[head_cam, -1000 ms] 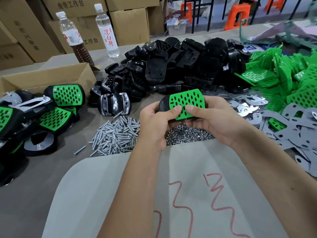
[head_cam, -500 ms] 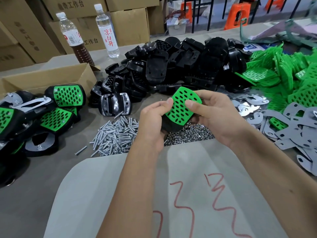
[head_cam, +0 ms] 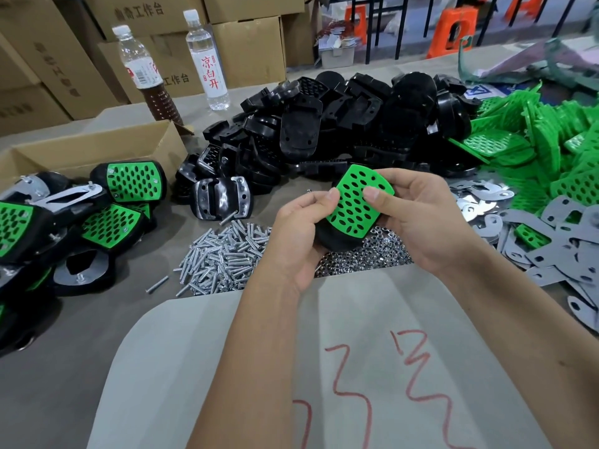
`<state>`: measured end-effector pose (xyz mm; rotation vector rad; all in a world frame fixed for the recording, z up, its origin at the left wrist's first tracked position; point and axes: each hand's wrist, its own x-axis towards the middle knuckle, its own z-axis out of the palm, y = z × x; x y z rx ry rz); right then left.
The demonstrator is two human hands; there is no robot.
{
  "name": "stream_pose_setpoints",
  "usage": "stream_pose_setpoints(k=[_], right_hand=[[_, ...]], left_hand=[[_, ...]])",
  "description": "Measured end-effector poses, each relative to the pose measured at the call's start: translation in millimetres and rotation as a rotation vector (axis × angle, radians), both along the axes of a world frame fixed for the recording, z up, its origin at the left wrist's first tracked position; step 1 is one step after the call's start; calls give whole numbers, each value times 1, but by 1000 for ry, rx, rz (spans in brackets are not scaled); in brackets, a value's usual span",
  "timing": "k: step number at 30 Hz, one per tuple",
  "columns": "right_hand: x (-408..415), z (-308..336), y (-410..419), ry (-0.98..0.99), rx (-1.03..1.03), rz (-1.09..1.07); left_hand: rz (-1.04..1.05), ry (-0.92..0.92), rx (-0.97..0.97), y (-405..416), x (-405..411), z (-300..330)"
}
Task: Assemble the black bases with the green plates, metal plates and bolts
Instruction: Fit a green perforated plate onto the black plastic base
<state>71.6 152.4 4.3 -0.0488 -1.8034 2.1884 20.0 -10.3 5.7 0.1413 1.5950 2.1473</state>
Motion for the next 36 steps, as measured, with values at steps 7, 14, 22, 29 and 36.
stream_pose_setpoints(k=[7,14,22,29,36], right_hand=[[1,1,-2,-26,-13,-6],[3,7,-11,-83,-116,16],[3,6,-6,-42,-100,-34],[0,-1,-4,38,320,-173],[0,-3,-9,38,461,-206]], left_hand=[[3,74,-16,-7,-3,-2],[56,63,48,0,0,-3],[74,115,115,3,4,-3],[198,425,-171,3,-3,-9],[-51,97,-93,1,2,-3]])
